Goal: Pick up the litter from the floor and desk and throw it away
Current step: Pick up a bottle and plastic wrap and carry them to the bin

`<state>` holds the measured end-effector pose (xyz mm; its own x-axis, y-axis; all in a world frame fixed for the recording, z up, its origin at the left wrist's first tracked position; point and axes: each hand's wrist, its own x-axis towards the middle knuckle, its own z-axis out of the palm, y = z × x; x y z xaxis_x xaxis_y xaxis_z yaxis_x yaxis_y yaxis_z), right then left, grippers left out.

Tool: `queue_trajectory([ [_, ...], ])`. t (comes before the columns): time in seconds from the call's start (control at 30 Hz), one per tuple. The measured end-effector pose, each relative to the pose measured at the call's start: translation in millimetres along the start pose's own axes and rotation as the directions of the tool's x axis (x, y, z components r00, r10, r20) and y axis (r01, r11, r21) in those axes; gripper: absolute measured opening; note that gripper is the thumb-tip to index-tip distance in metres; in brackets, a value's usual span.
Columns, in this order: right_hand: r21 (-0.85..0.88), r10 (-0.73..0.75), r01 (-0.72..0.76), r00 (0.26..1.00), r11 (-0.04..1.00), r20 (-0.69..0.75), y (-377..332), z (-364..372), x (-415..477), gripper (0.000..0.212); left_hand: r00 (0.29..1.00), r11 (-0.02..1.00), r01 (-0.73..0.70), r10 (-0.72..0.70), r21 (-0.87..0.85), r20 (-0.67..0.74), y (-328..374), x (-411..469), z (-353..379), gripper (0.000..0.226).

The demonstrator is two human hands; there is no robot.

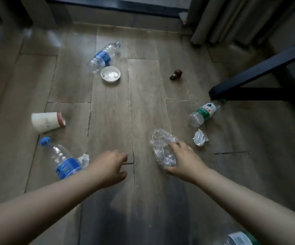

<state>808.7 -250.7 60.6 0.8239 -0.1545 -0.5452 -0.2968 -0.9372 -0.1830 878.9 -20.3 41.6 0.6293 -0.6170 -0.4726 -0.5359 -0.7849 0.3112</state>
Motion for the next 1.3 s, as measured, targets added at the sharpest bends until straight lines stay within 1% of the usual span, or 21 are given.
queue_trajectory([
  [0.1, -0.061, -0.022, 0.020, 0.999, 0.998, -0.032, 24.3, 27.8, 26.2, 0.084, 0.995, 0.996, -0.081, 0.082, 0.022, -0.047, -5.2, 32.5, 23.2, 0.041],
  [0.2, -0.062, 0.007, -0.011, 0.998, 0.998, -0.069, 45.0, 34.8, 39.0, 0.094, 0.989, 0.986, -0.139, 0.143, 0.089, -0.036, 0.0, 43.2, 34.8, 0.041],
  [0.33, 0.061, 0.099, -0.090, 0.983, 0.994, -0.157, 61.5, 26.1, 38.7, 0.100, 0.991, 0.986, -0.127, 0.131, 0.110, -0.025, 20.5, 44.0, 31.1, 0.043],
  [0.4, 0.137, 0.157, -0.134, 0.972, 0.981, -0.173, 71.6, 23.4, 42.5, 0.108, 0.989, 0.982, -0.135, 0.142, 0.133, -0.037, 31.0, 49.2, 27.9, 0.046],
  [0.53, 0.251, 0.240, -0.197, 0.959, 0.948, -0.152, 95.7, 25.3, 57.8, 0.133, 0.987, 0.977, -0.135, 0.147, 0.165, -0.062, 38.9, 66.1, 25.6, 0.047],
  [0.6, 0.292, 0.273, -0.228, 0.954, 0.929, -0.121, 104.9, 27.1, 64.1, 0.141, 0.988, 0.977, -0.123, 0.137, 0.175, -0.071, 37.1, 70.0, 26.0, 0.046],
  [0.77, 0.334, 0.289, -0.246, 0.953, 0.910, -0.086, 124.0, 29.9, 72.1, 0.144, 0.991, 0.977, -0.101, 0.114, 0.186, -0.064, 31.5, 65.5, 28.7, 0.045],
  [0.9, 0.369, 0.330, -0.290, 0.943, 0.883, -0.049, 139.8, 26.3, 80.0, 0.146, 0.991, 0.974, -0.107, 0.121, 0.201, -0.054, 25.5, 67.4, 32.4, 0.044],
  [1.0, 0.413, 0.286, -0.265, 0.958, 0.871, 0.013, 142.2, 28.3, 83.7, 0.151, 0.993, 0.974, -0.098, 0.110, 0.204, -0.046, 23.2, 68.9, 33.1, 0.043],
  [1.1, 0.421, 0.172, -0.160, 0.985, 0.893, 0.009, 130.8, 39.8, 89.3, 0.140, 0.994, 0.975, -0.093, 0.103, 0.201, -0.040, 20.7, 69.4, 34.4, 0.042],
  [1.2, 0.355, 0.067, -0.054, 0.997, 0.933, -0.024, 114.7, 51.4, 91.4, 0.132, 0.995, 0.975, -0.087, 0.096, 0.203, -0.034, 17.2, 69.8, 35.7, 0.042],
  [1.3, 0.265, -0.025, 0.049, 0.995, 0.963, -0.093, 99.0, 58.8, 89.2, 0.134, 0.996, 0.975, -0.078, 0.086, 0.207, -0.029, 11.6, 69.5, 35.8, 0.042],
])
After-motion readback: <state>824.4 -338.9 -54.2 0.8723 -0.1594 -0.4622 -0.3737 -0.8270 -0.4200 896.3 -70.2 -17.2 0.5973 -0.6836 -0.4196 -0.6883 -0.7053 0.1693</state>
